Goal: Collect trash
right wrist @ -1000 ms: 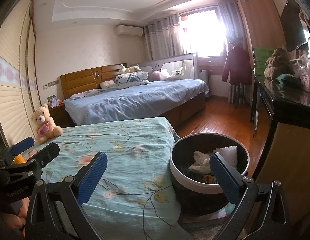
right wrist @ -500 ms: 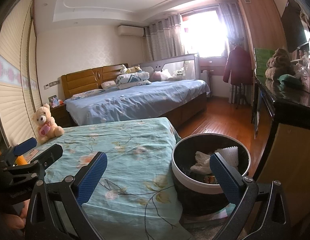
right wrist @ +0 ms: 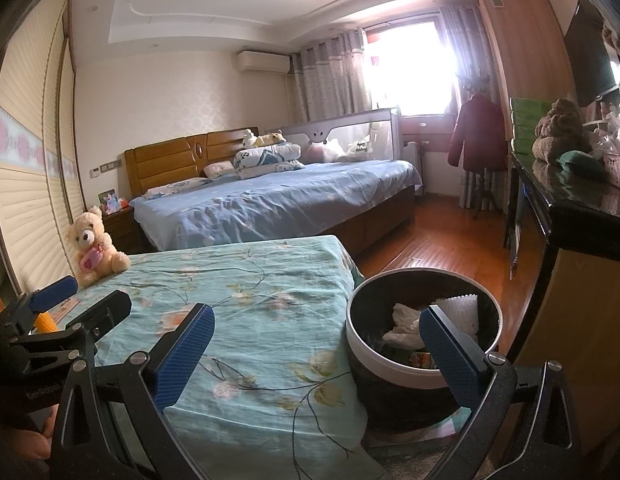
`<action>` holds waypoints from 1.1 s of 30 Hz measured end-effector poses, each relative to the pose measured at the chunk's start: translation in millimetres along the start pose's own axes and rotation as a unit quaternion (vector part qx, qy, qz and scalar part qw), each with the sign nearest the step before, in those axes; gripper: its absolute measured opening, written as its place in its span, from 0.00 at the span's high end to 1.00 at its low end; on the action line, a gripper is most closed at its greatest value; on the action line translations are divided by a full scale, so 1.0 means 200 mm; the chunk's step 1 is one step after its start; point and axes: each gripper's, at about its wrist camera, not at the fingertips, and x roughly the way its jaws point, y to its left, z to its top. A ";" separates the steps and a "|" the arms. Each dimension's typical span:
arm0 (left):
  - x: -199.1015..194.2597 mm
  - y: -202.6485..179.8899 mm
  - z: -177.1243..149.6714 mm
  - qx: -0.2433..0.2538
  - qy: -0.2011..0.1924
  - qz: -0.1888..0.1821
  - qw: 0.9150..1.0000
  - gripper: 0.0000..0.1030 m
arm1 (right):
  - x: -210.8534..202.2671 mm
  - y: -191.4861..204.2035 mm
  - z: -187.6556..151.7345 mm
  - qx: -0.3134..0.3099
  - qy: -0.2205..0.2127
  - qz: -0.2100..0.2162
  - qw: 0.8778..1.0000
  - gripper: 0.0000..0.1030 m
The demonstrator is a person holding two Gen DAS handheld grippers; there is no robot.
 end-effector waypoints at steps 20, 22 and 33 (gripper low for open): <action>0.02 -0.01 -0.03 0.000 0.004 -0.001 1.000 0.00 | 0.00 0.02 0.00 0.000 0.001 0.001 1.000 0.00; 0.02 -0.01 -0.03 -0.001 0.005 -0.001 1.000 0.00 | 0.00 0.01 0.00 0.000 0.001 0.001 1.000 0.00; 0.06 0.04 -0.05 -0.010 0.017 0.000 1.000 0.00 | 0.00 0.05 0.00 0.004 0.008 0.008 1.000 0.00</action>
